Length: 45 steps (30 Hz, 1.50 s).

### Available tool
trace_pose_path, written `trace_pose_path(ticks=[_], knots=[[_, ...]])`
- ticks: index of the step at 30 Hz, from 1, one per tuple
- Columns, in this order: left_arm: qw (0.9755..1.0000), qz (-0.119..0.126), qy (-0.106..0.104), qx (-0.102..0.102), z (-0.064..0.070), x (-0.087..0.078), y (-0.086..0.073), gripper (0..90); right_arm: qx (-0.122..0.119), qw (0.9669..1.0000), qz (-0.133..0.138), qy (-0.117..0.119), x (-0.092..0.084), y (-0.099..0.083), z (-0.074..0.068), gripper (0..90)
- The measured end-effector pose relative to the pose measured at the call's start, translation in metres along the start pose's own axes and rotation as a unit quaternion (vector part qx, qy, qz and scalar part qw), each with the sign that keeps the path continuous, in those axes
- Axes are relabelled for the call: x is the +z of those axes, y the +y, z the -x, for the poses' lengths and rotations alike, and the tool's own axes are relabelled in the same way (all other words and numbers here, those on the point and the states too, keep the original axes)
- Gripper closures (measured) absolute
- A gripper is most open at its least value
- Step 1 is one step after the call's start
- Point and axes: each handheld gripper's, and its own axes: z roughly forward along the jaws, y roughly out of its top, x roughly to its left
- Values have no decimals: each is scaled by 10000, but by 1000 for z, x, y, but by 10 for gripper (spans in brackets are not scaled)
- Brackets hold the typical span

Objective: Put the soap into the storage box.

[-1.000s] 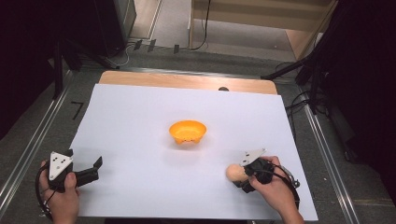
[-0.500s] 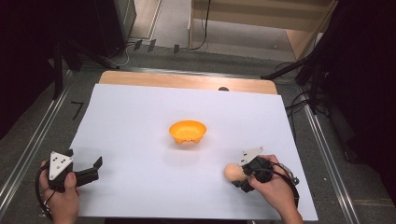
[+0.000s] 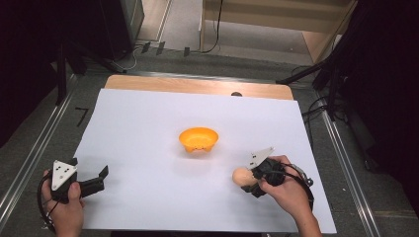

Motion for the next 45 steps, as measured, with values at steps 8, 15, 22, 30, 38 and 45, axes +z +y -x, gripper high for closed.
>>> trace_pose_path(ticks=[8,15,22,30,38,45], knots=[[10000,-1,-26,-25,0,0,0,0,-127,9999,1,28,-2,14,2,320],[10000,-20,-32,-20,-1,0,0,0,-322,9995,-19,37,-4,26,4,321],[10000,-32,-36,-20,-1,0,0,0,-439,9990,-9,92,-5,36,6,321],[10000,-34,-38,-25,-1,1,0,0,-537,9985,1,98,-7,48,8,322],[10000,-44,-46,-23,-1,1,0,0,-611,9980,-9,128,-6,57,10,322],[10000,-44,-43,-35,-1,1,0,0,-714,9973,-36,161,-5,68,10,322]])
